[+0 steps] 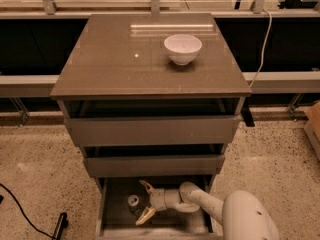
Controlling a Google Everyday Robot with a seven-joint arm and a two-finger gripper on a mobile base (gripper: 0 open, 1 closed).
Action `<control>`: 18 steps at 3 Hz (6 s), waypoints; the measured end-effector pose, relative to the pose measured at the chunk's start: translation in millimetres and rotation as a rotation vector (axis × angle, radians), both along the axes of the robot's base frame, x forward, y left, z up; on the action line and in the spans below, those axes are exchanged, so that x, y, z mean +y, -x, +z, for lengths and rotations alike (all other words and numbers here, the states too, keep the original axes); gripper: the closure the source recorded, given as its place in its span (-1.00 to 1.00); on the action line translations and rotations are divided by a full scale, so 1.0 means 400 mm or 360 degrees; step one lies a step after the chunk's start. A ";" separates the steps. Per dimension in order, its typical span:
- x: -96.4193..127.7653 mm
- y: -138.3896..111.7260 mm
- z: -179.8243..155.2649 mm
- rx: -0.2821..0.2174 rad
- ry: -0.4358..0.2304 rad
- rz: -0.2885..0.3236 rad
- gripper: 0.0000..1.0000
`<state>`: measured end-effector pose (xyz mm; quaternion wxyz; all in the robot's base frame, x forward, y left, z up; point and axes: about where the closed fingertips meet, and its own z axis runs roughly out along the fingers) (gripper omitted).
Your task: Pick redbull can from bottom drawer and place on counter
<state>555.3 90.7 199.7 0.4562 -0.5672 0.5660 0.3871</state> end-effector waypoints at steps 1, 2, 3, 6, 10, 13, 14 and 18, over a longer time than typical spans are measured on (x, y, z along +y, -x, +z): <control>0.049 0.035 -0.013 0.0030 -0.0037 0.0060 -1.00; 0.051 0.037 -0.013 0.0032 -0.0038 0.0062 -1.00; 0.057 0.040 -0.014 0.0035 -0.0041 0.0067 -0.65; 0.097 0.050 0.024 0.0063 -0.0107 0.0160 0.74; 0.156 0.217 0.461 -0.0148 -0.0095 0.0358 1.00; 0.130 0.229 0.646 -0.0216 0.0048 0.0326 1.00; 0.086 0.257 0.751 -0.0095 -0.0001 0.0279 1.00; -0.036 0.114 1.311 0.0113 0.0060 0.0281 1.00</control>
Offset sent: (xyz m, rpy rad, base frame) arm -0.0120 0.0168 -0.0043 0.0188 0.0158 0.0320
